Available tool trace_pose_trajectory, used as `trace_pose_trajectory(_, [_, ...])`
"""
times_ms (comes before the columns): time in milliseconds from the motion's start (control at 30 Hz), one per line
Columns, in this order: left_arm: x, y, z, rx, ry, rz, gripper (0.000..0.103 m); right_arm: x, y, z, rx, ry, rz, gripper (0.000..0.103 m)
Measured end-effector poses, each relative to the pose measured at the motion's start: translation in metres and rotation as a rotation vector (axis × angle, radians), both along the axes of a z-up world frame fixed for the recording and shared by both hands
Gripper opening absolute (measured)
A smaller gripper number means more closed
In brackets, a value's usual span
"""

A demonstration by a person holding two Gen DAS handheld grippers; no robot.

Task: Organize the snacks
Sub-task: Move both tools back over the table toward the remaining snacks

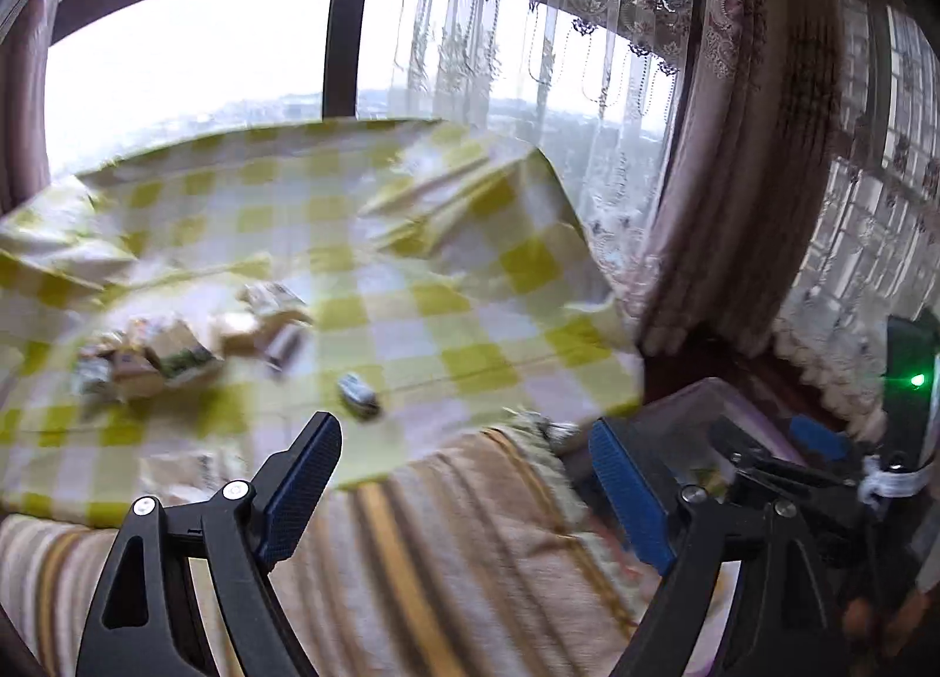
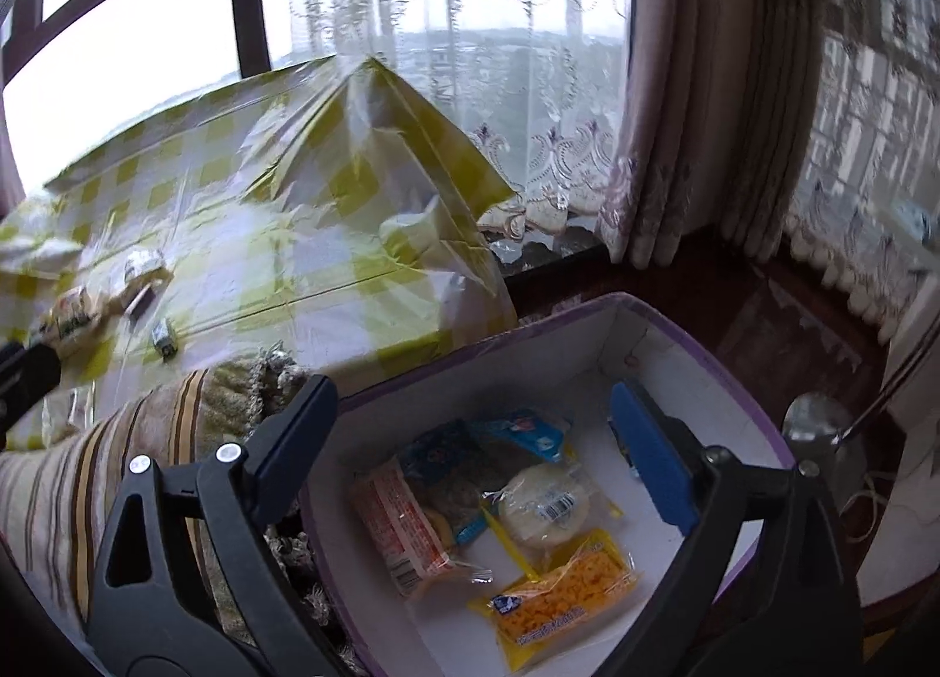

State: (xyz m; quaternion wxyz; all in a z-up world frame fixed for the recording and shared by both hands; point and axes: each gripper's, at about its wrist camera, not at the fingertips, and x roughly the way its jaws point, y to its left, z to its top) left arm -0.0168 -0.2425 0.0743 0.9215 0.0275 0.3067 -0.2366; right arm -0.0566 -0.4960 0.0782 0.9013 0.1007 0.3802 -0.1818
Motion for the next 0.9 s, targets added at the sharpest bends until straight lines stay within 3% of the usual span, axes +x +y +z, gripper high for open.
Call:
trace_pose_trajectory(100, [0.003, 0.021, -0.001, 0.014, -0.036, 0.014, 0.087, 0.0, 0.013, 0.003, 0.014, -0.041, 0.024, 0.095])
trace_pose_trajectory(200, [0.007, 0.051, 0.0, -0.051, -0.025, 0.047, 0.087, 0.004, 0.032, 0.006, -0.002, -0.065, 0.076, 0.095])
trace_pose_trajectory(367, [0.014, 0.093, -0.006, -0.057, 0.038, 0.104, 0.087, 0.014, 0.054, 0.007, 0.102, -0.061, 0.181, 0.095])
trace_pose_trajectory(500, [0.023, 0.122, -0.017, -0.077, 0.122, 0.126, 0.087, 0.025, 0.079, 0.004, 0.094, -0.024, 0.272, 0.095])
trace_pose_trajectory(700, [0.026, 0.149, -0.029, -0.078, 0.181, 0.15, 0.087, 0.033, 0.108, 0.002, 0.098, -0.009, 0.366, 0.095])
trace_pose_trajectory(800, [0.033, 0.157, -0.033, -0.047, 0.207, 0.139, 0.087, 0.042, 0.121, -0.002, 0.078, 0.022, 0.402, 0.095])
trace_pose_trajectory(900, [0.042, 0.16, -0.044, 0.041, 0.247, 0.104, 0.086, 0.055, 0.134, -0.009, 0.072, 0.063, 0.444, 0.095])
